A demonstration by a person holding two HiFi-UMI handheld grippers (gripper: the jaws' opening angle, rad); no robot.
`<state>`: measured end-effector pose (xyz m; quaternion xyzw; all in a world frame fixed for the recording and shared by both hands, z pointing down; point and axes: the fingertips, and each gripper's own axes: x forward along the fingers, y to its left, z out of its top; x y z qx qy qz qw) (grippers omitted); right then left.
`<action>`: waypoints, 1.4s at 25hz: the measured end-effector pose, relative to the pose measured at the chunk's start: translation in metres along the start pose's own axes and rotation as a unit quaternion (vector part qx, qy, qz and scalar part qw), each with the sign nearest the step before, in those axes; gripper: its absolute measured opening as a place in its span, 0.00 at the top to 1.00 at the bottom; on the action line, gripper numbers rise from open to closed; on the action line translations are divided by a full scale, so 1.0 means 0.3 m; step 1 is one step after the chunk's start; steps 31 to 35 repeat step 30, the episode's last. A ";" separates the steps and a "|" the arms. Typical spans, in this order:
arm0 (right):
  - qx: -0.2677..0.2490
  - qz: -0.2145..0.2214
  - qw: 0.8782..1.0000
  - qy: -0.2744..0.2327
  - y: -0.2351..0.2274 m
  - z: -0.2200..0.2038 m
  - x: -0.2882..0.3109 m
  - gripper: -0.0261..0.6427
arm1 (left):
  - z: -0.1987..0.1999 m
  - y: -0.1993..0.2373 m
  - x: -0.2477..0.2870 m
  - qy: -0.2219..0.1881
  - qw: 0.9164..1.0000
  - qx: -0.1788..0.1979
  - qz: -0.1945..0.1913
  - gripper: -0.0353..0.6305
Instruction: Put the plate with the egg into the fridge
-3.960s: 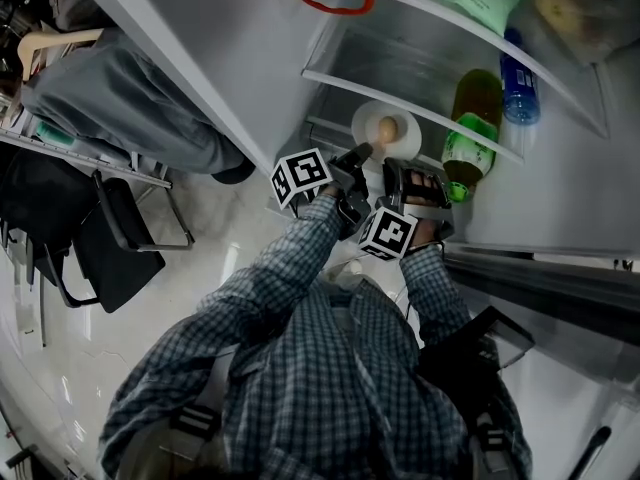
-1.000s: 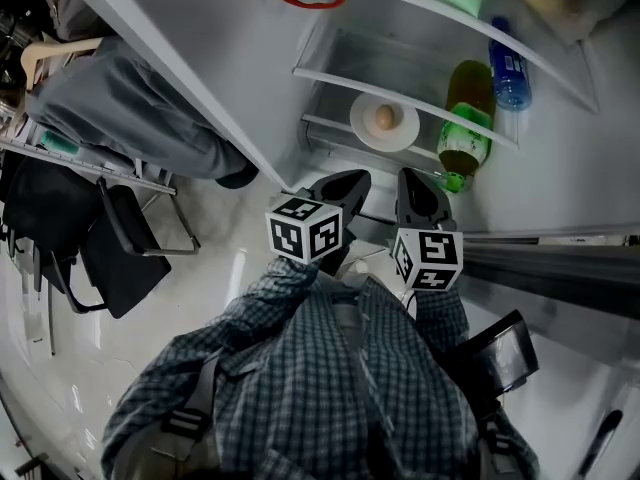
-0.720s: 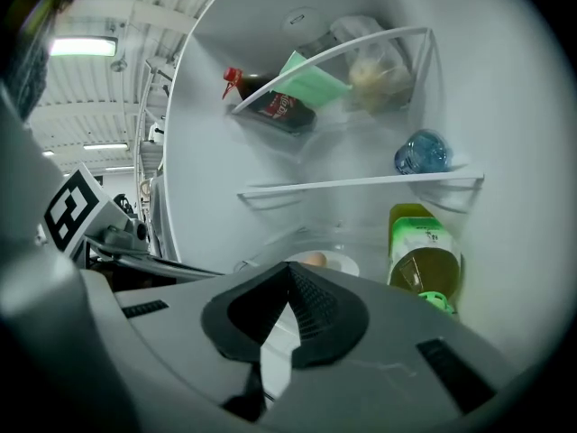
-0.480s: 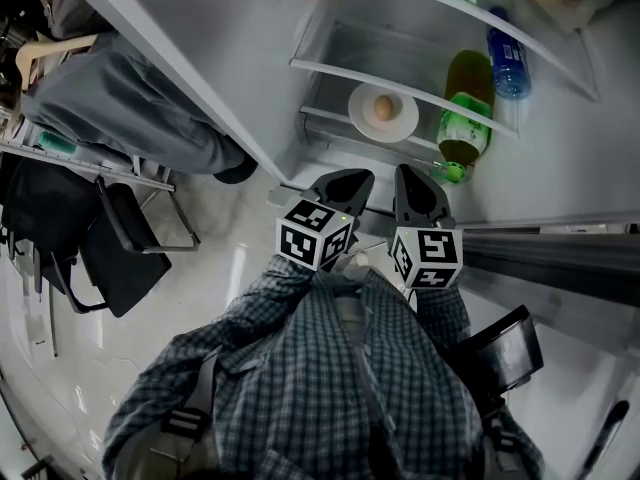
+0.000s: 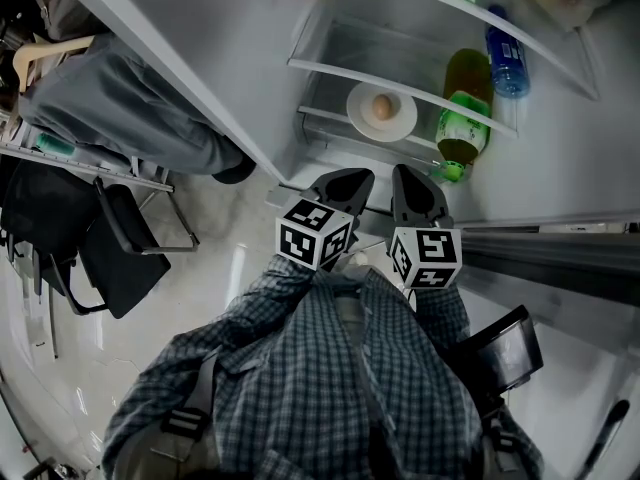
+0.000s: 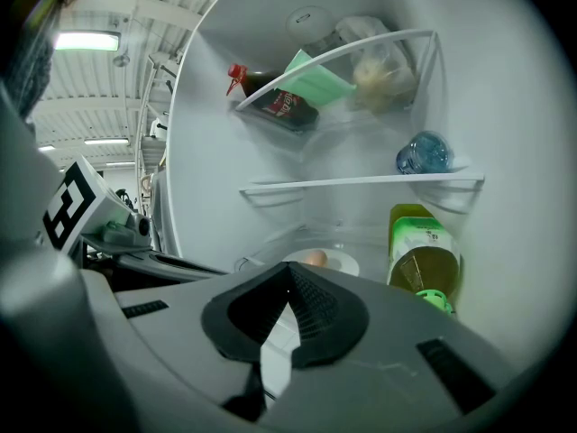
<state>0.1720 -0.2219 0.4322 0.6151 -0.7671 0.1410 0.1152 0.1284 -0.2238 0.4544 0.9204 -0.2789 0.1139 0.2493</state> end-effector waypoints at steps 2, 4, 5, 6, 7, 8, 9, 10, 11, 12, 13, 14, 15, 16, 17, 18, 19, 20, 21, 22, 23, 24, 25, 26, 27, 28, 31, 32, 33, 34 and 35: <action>0.000 0.001 1.000 0.000 0.002 0.000 0.001 0.95 | 0.002 -0.001 0.000 -0.001 1.000 0.001 0.001 0.94; 0.000 0.002 1.000 0.002 0.003 -0.001 0.001 0.95 | 0.002 0.000 0.001 -0.001 1.000 0.001 0.001 0.94; 0.000 0.003 1.000 0.002 0.005 -0.001 0.002 0.95 | 0.002 0.001 0.001 -0.001 1.000 0.001 0.002 0.94; 0.001 0.004 1.000 0.003 0.008 0.000 0.002 0.95 | 0.001 0.001 0.001 0.000 1.000 0.001 0.002 0.94; 0.003 0.006 1.000 0.004 0.014 0.003 0.003 0.95 | 0.001 0.002 0.000 0.000 1.000 0.001 0.003 0.94; 0.005 0.007 1.000 0.005 0.018 0.006 0.003 0.95 | 0.000 0.002 0.000 0.001 1.000 0.000 0.004 0.94; 0.006 0.008 1.000 0.005 0.019 0.003 0.004 0.95 | -0.001 0.002 -0.001 0.002 1.000 -0.001 0.004 0.94; 0.004 0.008 1.000 0.006 0.015 -0.004 0.005 0.95 | -0.002 0.003 -0.001 0.002 1.000 -0.002 0.005 0.94; 0.003 0.007 1.000 0.006 0.012 -0.010 0.006 0.95 | -0.003 0.004 -0.001 0.003 1.000 -0.002 0.005 0.94; 0.002 0.007 1.000 0.006 0.010 -0.014 0.007 0.95 | -0.004 0.006 -0.001 0.003 1.000 -0.003 0.006 0.94; 0.002 0.007 1.000 0.007 0.009 -0.015 0.007 0.95 | -0.005 0.007 -0.001 0.003 1.000 -0.003 0.006 0.94; 0.002 0.007 1.000 0.008 0.009 -0.015 0.007 0.95 | -0.006 0.008 0.000 0.003 1.000 -0.003 0.007 0.94; 0.003 0.007 1.000 0.008 0.009 -0.015 0.006 0.95 | -0.006 0.008 0.000 0.004 1.000 -0.004 0.007 0.94; 0.003 0.007 1.000 0.009 0.009 -0.015 0.007 0.95 | -0.007 0.008 0.001 0.004 1.000 -0.005 0.007 0.94; 0.004 0.007 1.000 0.009 0.010 -0.017 0.007 0.95 | -0.007 0.009 0.001 0.004 1.000 -0.006 0.007 0.94; 0.004 0.008 1.000 0.010 0.011 -0.018 0.008 0.95 | -0.008 0.010 0.001 0.005 1.000 -0.006 0.007 0.94; 0.005 0.009 1.000 0.012 0.012 -0.019 0.009 0.95 | -0.008 0.011 0.001 0.006 1.000 -0.006 0.007 0.94; 0.005 0.011 1.000 0.014 0.014 -0.021 0.009 0.95 | -0.008 0.010 0.002 0.007 1.000 -0.005 0.006 0.94; 0.005 0.013 1.000 0.016 0.016 -0.024 0.010 0.95 | -0.008 0.009 0.002 0.008 1.000 -0.005 0.006 0.94; 0.006 0.014 1.000 0.018 0.017 -0.028 0.011 0.95 | -0.009 0.008 0.004 0.009 1.000 -0.006 0.005 0.94; 0.007 0.015 1.000 0.019 0.016 -0.031 0.012 0.95 | -0.010 0.008 0.005 0.010 1.000 -0.006 0.005 0.94; 0.007 0.015 1.000 0.019 0.015 -0.033 0.012 0.95 | -0.011 0.008 0.007 0.010 1.000 -0.007 0.005 0.94; 0.008 0.015 1.000 0.020 0.014 -0.035 0.013 0.95 | -0.011 0.007 0.008 0.010 1.000 -0.008 0.004 0.94; 0.008 0.015 1.000 0.020 0.013 -0.035 0.013 0.95 | -0.011 0.007 0.009 0.010 1.000 -0.007 0.004 0.94; 0.007 0.015 1.000 0.020 0.013 -0.035 0.013 0.95 | -0.011 0.008 0.010 0.010 1.000 -0.006 0.004 0.94; 0.007 0.016 1.000 0.020 0.013 -0.035 0.014 0.95 | -0.012 0.008 0.011 0.010 1.000 -0.005 0.004 0.94; 0.007 0.017 1.000 0.019 0.012 -0.037 0.015 0.95 | -0.013 0.009 0.012 0.011 1.000 -0.003 0.004 0.94; 0.007 0.017 1.000 0.019 0.012 -0.037 0.015 0.95 | -0.013 0.009 0.012 0.011 1.000 -0.003 0.004 0.94; 0.007 0.017 1.000 0.019 0.012 -0.037 0.015 0.95 | -0.013 0.009 0.012 0.011 1.000 -0.003 0.004 0.94; 0.007 0.017 1.000 0.019 0.012 -0.037 0.015 0.95 | -0.013 0.009 0.012 0.011 1.000 -0.003 0.004 0.94; 0.007 0.017 1.000 0.019 0.012 -0.037 0.015 0.95 | -0.013 0.009 0.012 0.011 1.000 -0.003 0.004 0.94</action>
